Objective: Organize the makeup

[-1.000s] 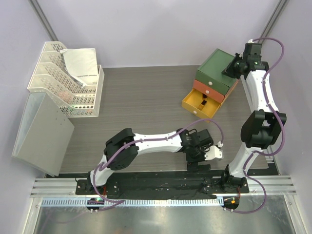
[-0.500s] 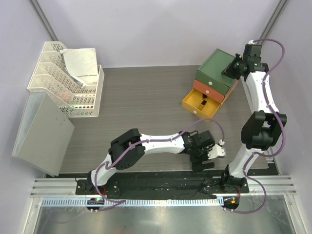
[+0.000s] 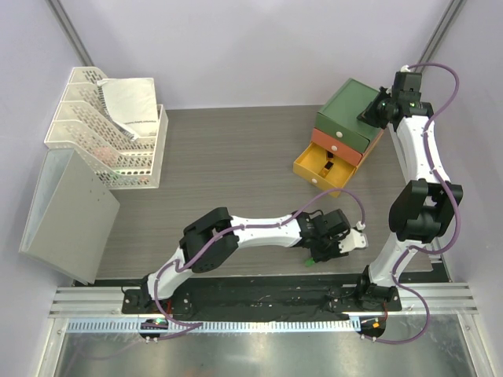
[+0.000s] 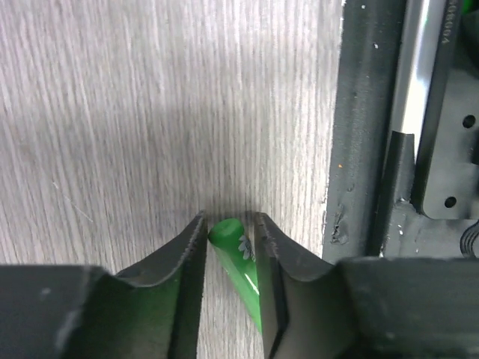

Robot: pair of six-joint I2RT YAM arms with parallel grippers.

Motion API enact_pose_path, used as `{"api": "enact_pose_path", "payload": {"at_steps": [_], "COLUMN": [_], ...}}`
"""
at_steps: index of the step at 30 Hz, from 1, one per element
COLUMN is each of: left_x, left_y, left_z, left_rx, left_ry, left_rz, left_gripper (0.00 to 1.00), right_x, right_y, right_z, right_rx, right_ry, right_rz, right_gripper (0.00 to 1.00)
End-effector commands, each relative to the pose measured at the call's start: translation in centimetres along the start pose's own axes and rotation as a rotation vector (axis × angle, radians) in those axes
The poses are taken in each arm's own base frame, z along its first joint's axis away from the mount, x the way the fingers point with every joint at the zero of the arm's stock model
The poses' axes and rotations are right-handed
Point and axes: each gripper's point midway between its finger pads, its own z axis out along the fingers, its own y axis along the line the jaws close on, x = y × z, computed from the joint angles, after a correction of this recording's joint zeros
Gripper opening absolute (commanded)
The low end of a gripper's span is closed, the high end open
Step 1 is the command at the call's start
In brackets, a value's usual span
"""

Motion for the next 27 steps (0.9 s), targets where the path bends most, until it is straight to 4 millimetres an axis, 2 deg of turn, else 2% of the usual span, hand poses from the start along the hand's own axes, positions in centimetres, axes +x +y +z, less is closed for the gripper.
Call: {"api": "enact_pose_path", "payload": {"at_steps": [1,3,6,16,22,23,26,27], "left_x": [4.8,4.8,4.1,-0.8,-3.7,-3.6,-5.7,-5.7], "left_y": [0.1,0.9,2.4,8.2,13.3,14.7,17.3,19.0], "left_z": [1.8,1.2,-0.1,-7.8,-12.8,-13.7,-15.8,-16.8], "left_rx": [-0.019,-0.054,-0.099,-0.243,-0.301,-0.313,-0.308,-0.312], "left_ry": [0.156,0.161,0.151,0.039,-0.081,-0.099,-0.209,-0.251], "left_rz": [-0.033,-0.031,-0.048,-0.115,-0.239,-0.284,-0.358,-0.441], "left_gripper": [0.26,0.20,0.16,0.11,0.10,0.10,0.10,0.10], "right_x": [2.7,2.9,3.0,3.7,4.1,4.1,4.1,4.2], "right_y": [-1.9,-1.9,-1.8,-1.5,-1.4,-1.4,-1.4,-1.4], "right_z": [-0.1,0.1,0.2,1.4,2.2,2.2,2.6,2.8], "right_rx": [0.079,0.076,0.072,0.032,0.012,0.008,0.004,0.004], "right_ry": [0.093,0.099,0.104,0.127,0.136,0.138,0.140,0.145], "right_rz": [0.010,0.013,0.014,0.037,0.047,0.046,0.045,0.046], "right_gripper": [0.01,0.01,0.01,0.01,0.01,0.01,0.01,0.01]}}
